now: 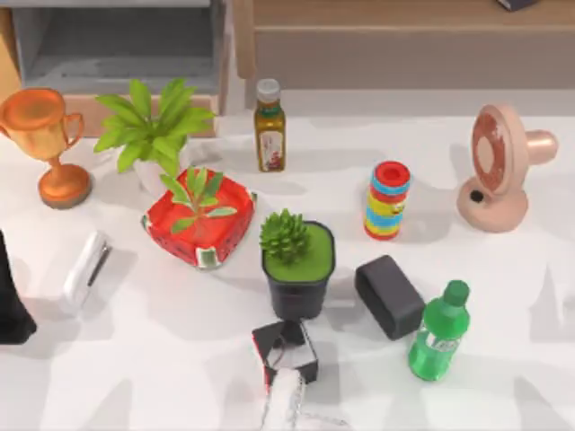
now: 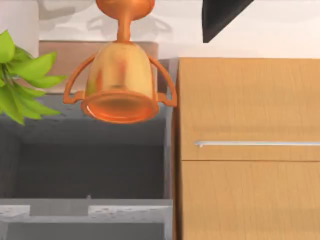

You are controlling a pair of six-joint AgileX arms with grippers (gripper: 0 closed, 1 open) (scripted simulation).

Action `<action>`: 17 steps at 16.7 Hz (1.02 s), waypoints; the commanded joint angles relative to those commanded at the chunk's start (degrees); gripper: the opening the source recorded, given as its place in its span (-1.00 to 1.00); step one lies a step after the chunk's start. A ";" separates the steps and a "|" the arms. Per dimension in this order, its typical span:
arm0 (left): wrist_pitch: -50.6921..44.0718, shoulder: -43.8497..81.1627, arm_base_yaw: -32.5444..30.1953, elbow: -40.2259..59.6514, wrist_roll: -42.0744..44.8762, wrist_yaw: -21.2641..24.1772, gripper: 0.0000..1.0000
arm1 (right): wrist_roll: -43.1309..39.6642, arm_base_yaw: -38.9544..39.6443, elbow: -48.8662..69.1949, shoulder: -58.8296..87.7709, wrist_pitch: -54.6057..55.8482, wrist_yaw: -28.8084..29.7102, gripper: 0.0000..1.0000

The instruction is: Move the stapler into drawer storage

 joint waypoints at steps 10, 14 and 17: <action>9.19 19.09 4.10 7.84 11.32 1.82 1.00 | 0.00 0.00 0.00 0.00 0.00 0.00 1.00; 18.83 38.19 8.16 16.41 23.69 4.35 1.00 | 0.00 0.00 0.00 0.00 0.00 0.00 1.00; 27.42 54.81 11.51 24.29 35.07 7.15 1.00 | 0.00 0.00 0.00 0.00 0.00 0.00 1.00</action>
